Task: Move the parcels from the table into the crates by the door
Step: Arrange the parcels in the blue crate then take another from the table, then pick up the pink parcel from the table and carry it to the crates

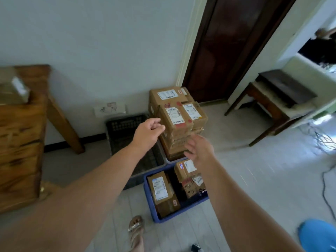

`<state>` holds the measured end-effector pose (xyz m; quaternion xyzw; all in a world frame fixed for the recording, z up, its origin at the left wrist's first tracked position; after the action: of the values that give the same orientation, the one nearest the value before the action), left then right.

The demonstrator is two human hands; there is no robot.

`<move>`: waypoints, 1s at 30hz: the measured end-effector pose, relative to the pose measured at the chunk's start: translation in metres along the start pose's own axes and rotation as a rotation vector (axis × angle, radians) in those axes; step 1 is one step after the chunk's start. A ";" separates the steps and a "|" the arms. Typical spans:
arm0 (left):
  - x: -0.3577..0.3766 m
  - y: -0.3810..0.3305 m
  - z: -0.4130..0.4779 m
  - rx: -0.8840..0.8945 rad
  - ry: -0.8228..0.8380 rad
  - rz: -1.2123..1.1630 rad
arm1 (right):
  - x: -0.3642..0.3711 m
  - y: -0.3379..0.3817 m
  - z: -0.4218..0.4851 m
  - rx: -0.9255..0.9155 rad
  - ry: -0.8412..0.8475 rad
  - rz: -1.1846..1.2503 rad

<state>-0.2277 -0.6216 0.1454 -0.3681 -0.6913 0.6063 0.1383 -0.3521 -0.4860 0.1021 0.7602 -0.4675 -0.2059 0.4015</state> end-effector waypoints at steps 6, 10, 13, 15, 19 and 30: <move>-0.087 -0.023 -0.071 0.027 -0.190 -0.147 | 0.073 0.022 -0.072 -0.078 0.200 0.005; -0.183 -0.029 -0.122 0.059 -0.405 -0.194 | 0.162 0.029 -0.118 -0.155 0.321 -0.084; -0.274 -0.019 -0.164 0.079 -0.591 -0.152 | 0.254 0.018 -0.167 -0.230 0.454 -0.159; -0.322 -0.007 -0.182 0.079 -0.670 -0.136 | 0.305 0.008 -0.195 -0.289 0.530 -0.207; -0.418 0.027 -0.208 0.054 -0.760 -0.134 | 0.407 -0.021 -0.240 -0.325 0.657 -0.259; -0.639 0.104 -0.210 -0.075 -0.802 0.074 | 0.600 -0.076 -0.273 -0.361 0.581 -0.348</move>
<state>0.3832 -0.9001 0.2579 -0.1316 -0.6983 0.6808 -0.1777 0.1638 -0.8790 0.2406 0.7718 -0.1545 -0.1261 0.6038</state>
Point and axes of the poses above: each hand's wrist, its own z-axis towards the middle knuckle, its own x-axis out of the palm, y = z × x, the point moved 6 cm from there along z, towards the middle knuckle, and after that the axes turned 1 degree about -x, right-handed, at the moved point
